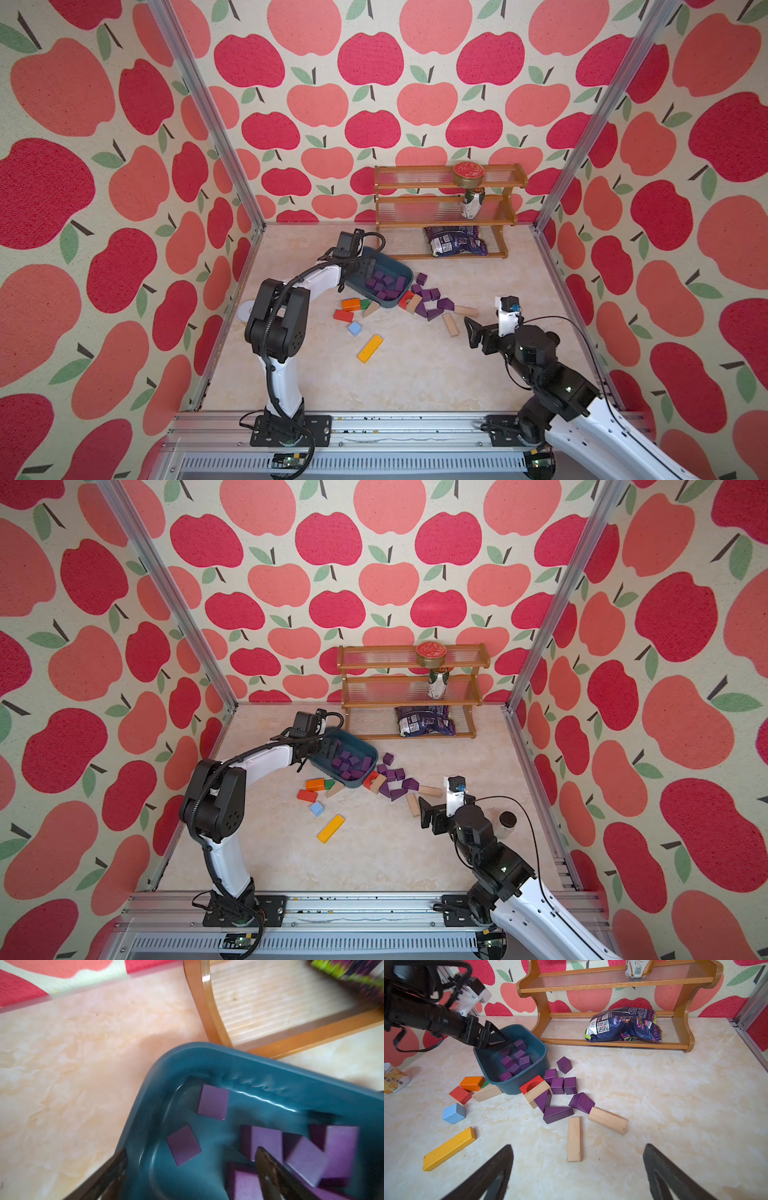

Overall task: Pick purple bricks into the storage bin
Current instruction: Place the building block in the storage box, then pick up the building block from the center of the board.

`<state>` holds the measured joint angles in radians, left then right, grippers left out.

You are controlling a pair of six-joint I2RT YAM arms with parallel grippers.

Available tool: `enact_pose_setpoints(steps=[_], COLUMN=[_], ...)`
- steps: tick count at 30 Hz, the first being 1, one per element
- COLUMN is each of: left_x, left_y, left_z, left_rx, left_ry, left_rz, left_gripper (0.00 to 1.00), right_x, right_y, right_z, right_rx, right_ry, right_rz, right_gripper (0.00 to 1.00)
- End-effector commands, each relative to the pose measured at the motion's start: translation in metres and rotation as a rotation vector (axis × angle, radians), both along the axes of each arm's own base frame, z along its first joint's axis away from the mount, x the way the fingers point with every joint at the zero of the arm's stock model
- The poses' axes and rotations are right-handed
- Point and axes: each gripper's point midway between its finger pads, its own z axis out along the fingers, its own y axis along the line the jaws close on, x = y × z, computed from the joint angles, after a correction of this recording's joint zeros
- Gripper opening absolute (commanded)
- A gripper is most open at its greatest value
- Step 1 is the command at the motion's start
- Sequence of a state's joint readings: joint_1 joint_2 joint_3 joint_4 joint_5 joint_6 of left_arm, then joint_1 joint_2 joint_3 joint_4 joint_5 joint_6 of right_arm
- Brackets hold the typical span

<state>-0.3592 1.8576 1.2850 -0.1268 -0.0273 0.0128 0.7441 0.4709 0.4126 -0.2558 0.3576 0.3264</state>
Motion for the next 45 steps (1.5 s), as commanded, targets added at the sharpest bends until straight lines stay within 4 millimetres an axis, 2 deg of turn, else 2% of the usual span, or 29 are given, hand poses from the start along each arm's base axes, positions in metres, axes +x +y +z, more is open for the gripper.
enact_pose_setpoints(steps=[1,3,6,10,16,17,21,24,28,31,35,45], left_x=[-0.019,-0.037,-0.064,-0.104,-0.161,-0.172,-0.197,-0.208,-0.216,-0.216,-0.217,-0.218], left_y=[-0.012,-0.022,-0.031,-0.030,-0.005,-0.001,0.016,0.025,0.026,0.025,0.020,0.024], left_z=[0.055,0.077,0.099,0.111,0.104,0.109,0.102,0.091,0.077,0.069,0.062,0.049], left_rx=[-0.002,-0.006,0.005,0.002,-0.083,-0.110,-0.152,-0.149,-0.125,-0.132,-0.148,-0.168], left_ry=[-0.137,-0.193,-0.249,-0.272,-0.277,-0.304,-0.347,-0.352,-0.343,-0.344,-0.346,-0.329], left_rz=[0.005,-0.010,-0.027,-0.039,-0.019,-0.029,-0.034,-0.034,-0.074,-0.083,-0.107,-0.087], left_gripper=[0.99,0.99,0.99,0.99,0.99,0.99,0.99,0.99,0.99,0.99,0.99,0.99], right_x=[0.003,0.004,0.005,0.007,0.020,0.023,0.037,0.046,0.058,0.062,0.065,0.067], right_y=[0.000,-0.001,0.002,0.009,0.033,0.039,0.060,0.078,0.090,0.107,0.117,0.119], right_z=[0.001,0.002,0.005,0.003,-0.003,-0.005,-0.006,-0.011,-0.026,-0.034,-0.050,-0.087], right_rx=[-0.003,0.001,0.006,-0.015,-0.041,-0.046,-0.037,-0.047,-0.100,-0.107,-0.123,-0.201], right_ry=[-0.008,-0.003,-0.003,0.033,0.131,0.145,0.188,0.237,0.331,0.385,0.437,0.526], right_rz=[-0.006,-0.022,-0.009,0.016,0.053,0.064,0.087,0.127,0.133,0.184,0.204,0.205], right_gripper=[0.99,0.99,0.99,0.99,0.99,0.99,0.98,0.94,0.89,0.81,0.61,0.57])
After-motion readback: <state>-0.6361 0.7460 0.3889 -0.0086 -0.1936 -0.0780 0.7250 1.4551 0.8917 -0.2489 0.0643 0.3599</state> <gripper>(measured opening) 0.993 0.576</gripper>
